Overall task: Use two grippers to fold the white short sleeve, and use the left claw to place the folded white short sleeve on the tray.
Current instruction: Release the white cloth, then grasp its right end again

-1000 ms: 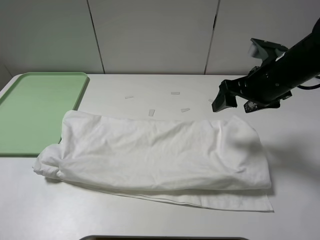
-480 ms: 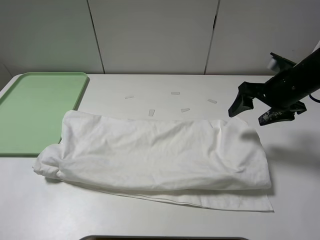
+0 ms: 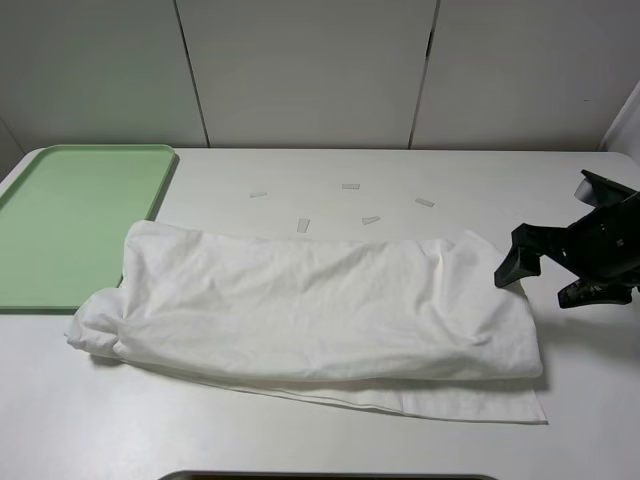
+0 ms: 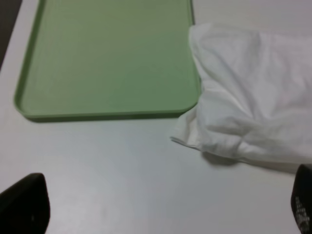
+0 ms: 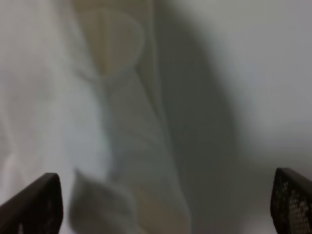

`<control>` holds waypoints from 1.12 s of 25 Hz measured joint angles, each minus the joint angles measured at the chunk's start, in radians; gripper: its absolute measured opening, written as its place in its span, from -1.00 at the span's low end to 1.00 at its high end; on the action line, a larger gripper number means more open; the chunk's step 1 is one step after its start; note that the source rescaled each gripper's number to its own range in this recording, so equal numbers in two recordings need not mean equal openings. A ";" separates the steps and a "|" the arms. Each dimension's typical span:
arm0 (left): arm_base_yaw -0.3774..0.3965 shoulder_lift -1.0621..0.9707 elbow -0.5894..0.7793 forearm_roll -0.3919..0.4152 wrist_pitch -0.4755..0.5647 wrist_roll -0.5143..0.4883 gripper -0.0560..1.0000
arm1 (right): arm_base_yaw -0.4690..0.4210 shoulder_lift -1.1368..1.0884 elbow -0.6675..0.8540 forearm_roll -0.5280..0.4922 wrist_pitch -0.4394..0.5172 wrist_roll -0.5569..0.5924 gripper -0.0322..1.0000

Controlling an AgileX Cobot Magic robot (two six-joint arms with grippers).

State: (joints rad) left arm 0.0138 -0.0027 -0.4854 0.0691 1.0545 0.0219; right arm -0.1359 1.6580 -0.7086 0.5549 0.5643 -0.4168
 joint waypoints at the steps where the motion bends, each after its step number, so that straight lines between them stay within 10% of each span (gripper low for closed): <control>1: 0.000 0.000 0.000 0.010 0.000 0.000 1.00 | 0.000 0.000 0.011 0.000 -0.016 0.000 0.86; 23: 0.000 0.000 0.000 0.042 -0.006 0.000 1.00 | 0.174 0.151 0.030 0.152 -0.129 -0.004 1.00; 27: 0.000 0.000 0.000 0.042 -0.006 0.000 1.00 | 0.174 0.156 0.027 0.157 -0.131 -0.004 0.78; 28: 0.000 0.000 0.000 0.042 -0.006 0.000 1.00 | 0.174 0.164 0.027 0.157 -0.137 -0.004 0.43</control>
State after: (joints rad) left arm 0.0138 -0.0027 -0.4854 0.1111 1.0484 0.0219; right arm 0.0385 1.8221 -0.6811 0.7119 0.4275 -0.4212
